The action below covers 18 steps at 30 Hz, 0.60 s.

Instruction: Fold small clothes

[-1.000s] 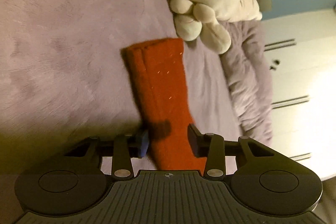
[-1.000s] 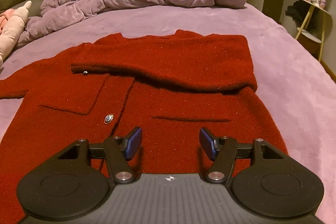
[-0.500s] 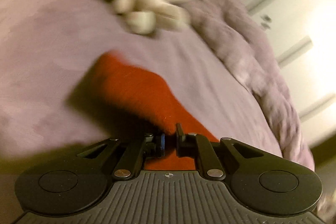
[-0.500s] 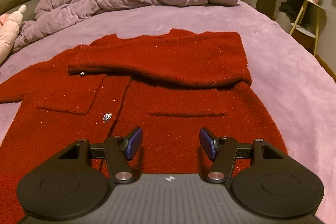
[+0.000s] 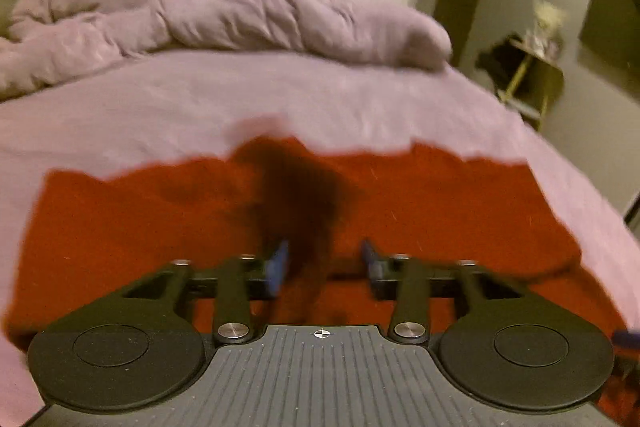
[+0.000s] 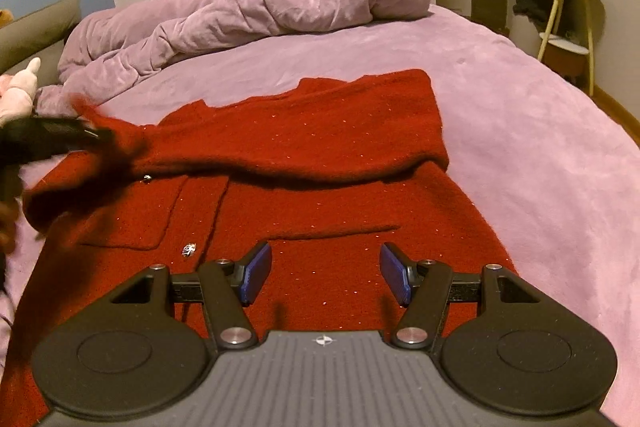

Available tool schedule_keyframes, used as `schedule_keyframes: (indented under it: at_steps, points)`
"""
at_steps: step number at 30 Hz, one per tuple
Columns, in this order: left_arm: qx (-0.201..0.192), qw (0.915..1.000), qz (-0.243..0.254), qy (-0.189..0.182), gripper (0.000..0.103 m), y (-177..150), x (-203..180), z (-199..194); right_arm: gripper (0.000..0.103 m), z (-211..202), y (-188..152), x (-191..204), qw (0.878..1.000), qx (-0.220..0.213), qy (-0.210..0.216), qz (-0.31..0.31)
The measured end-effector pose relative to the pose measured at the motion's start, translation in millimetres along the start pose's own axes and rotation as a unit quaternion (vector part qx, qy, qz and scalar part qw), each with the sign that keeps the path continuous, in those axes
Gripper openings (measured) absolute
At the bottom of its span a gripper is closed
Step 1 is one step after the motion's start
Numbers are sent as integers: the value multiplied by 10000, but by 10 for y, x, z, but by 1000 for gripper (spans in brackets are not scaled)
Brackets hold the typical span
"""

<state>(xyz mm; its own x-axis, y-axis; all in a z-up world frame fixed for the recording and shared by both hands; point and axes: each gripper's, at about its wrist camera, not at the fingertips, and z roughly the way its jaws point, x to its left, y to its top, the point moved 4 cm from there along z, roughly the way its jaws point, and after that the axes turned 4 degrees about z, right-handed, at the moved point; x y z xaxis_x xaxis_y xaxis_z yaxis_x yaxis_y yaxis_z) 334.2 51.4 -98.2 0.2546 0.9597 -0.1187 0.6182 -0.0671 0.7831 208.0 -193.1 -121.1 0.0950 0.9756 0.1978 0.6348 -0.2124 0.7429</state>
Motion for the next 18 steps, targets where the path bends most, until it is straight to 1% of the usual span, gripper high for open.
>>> schedule_keyframes:
  at_steps: [1,2,4,7,9,12,15,17,18]
  points:
    - [89,9999,-43,19,51,-73,-21,21,61,15,13,-3,10000,27,43,6]
    - [73,9999,-135,14,51,-138,-3,-4,61,33,37,1,9999,39,112,15]
    - [-5,9994,-323,111,60,-239,109,-115,61,96,104,46,9993,65,367,28]
    - [-116,9963,-694,503,63,-382,364,-318,61,281,246,218,9966,159,800,85]
    - [-79,9921,-998,761,63,-444,578,-379,61,458,341,408,9924,219,1197,206]
    - [-16,9880,-1326,790,62,-479,769,-411,59,752,444,677,9846,432,1639,439]
    - [-11,9869,-1327,913,63,-529,822,-464,57,1085,524,914,9751,759,1917,811]
    - [39,9869,-1351,882,63,-535,839,-415,55,1256,554,1007,9696,916,2011,1053]
    - [74,9866,-1385,862,63,-557,857,-411,48,1333,559,1047,9670,1002,2030,1165]
